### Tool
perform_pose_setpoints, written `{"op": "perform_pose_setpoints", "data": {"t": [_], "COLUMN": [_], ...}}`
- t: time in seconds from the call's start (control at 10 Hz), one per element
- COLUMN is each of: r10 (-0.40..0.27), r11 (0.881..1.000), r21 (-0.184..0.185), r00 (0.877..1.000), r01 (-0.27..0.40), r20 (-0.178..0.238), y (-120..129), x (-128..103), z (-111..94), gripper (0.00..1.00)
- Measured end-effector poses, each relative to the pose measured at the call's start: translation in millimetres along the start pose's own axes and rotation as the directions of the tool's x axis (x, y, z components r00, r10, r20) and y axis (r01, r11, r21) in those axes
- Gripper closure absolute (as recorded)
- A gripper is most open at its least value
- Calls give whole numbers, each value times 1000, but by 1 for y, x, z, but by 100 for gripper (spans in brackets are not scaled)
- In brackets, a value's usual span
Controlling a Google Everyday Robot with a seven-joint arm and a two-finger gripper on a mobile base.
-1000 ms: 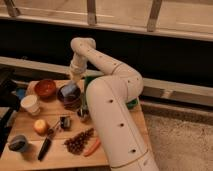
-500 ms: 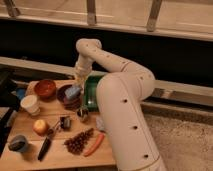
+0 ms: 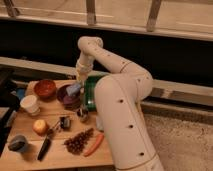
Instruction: Wipe purple bowl with sponge
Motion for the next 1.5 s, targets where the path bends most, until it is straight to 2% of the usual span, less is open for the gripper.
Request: {"op": "perform_pose_setpoints", "data": {"t": [0.2,0.5,0.8,1.0,1.3,1.5], "r10": [-40,-60,-11,33,23,-17], "r11": [999,997,999,999,1000,1000], "r21": [-34,-54,-31,1,22,16], "r00": [999,998,999,999,999,999], "r01": [40,59,10,-33,-22,18], "r20": [-3,-13,-33,-34,-30,-28], "y": [20,37,22,-3,-12,4], "x": [-9,7,35,45,32,8], "z": [13,19,10,-1,-4,4], "gripper": [100,100,100,100,100,100]}}
